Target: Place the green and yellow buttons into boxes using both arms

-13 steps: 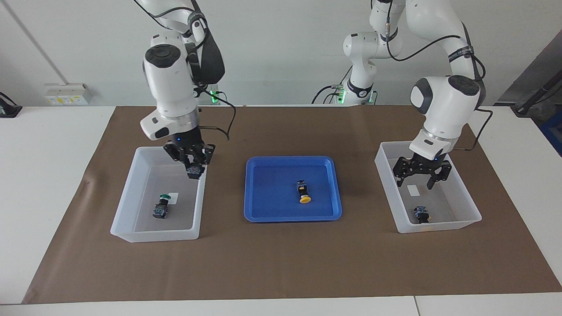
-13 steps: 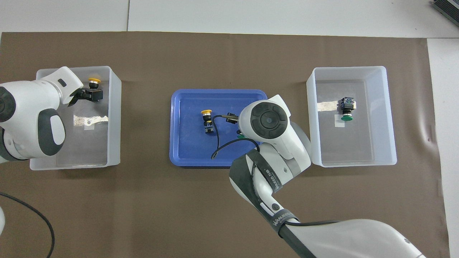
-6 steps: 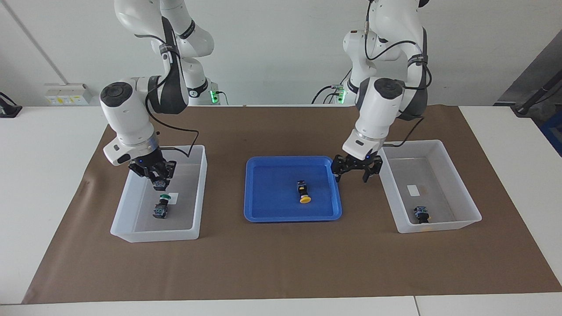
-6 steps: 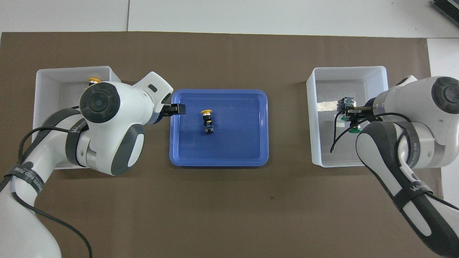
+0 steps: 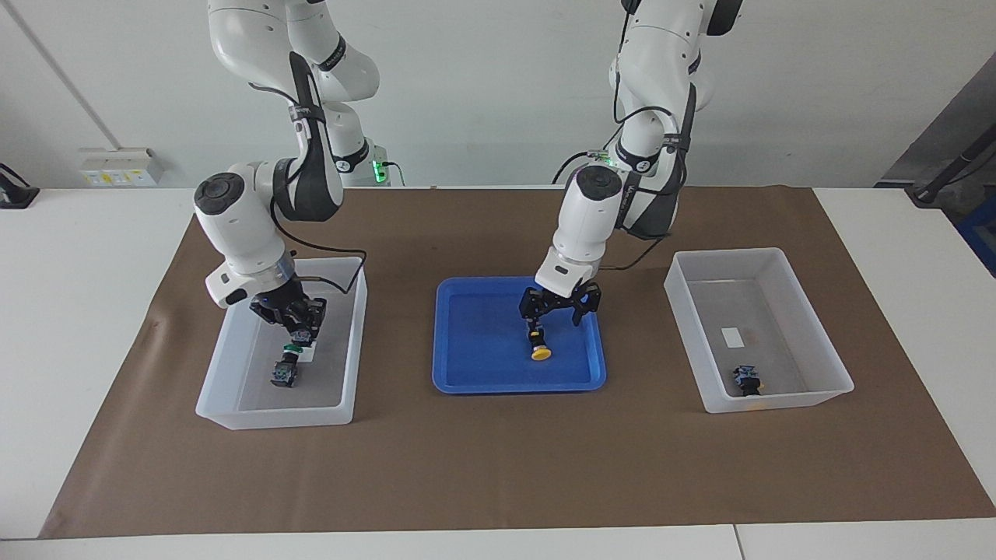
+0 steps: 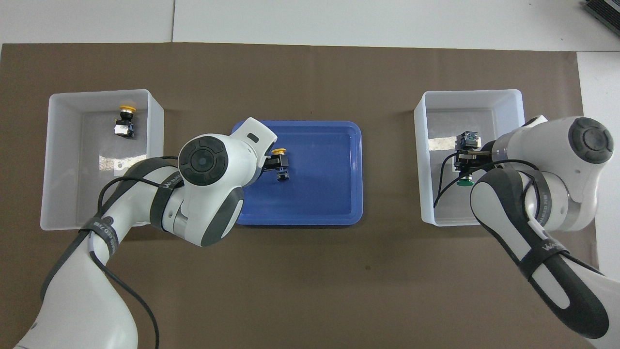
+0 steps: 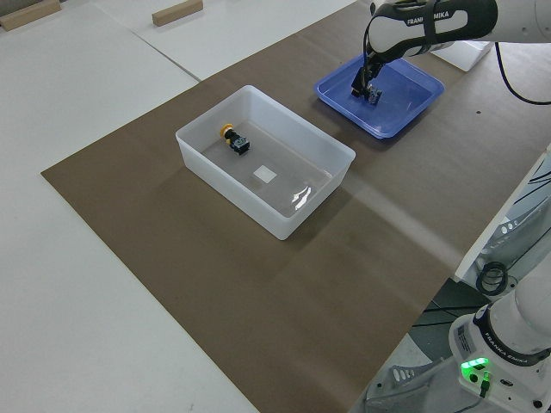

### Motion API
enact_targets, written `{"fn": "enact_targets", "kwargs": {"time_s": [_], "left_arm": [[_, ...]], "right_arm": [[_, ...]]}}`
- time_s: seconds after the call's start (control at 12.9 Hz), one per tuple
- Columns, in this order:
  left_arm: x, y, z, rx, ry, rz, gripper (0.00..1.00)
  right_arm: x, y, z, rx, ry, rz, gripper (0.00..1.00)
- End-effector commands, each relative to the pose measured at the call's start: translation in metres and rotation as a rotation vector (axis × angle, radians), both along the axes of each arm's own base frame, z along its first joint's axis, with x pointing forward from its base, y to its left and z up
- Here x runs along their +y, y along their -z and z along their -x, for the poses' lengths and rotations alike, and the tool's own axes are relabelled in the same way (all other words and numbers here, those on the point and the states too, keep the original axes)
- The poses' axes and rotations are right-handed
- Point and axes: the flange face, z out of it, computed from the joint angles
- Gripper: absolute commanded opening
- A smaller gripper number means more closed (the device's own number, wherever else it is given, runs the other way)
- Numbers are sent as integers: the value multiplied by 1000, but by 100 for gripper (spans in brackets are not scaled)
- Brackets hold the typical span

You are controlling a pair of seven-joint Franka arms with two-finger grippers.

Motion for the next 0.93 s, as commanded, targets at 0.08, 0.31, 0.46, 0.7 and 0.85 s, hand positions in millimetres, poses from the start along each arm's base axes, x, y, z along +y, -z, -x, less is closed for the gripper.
{"fn": "enact_targets", "kwargs": {"time_s": [0.08,0.31,0.46,0.7,0.85], "left_arm": [[-20,16,7,-22,-48,35,100],[-25,20,14,-18,-19,26,37],[-24,20,14,-13,-15,20,6],[-17,9,9,-12,-28,18,0],[6,-23,1,-8,-52,9,0]], "right_arm": [[-4,3,3,-12,6,-20,100],[1,-14,-2,-38,14,-24,100],[2,-38,-7,-67,33,-26,100],[-6,-83,-18,-60,29,-16,100],[-4,-122,-18,-38,20,-19,100]]}}
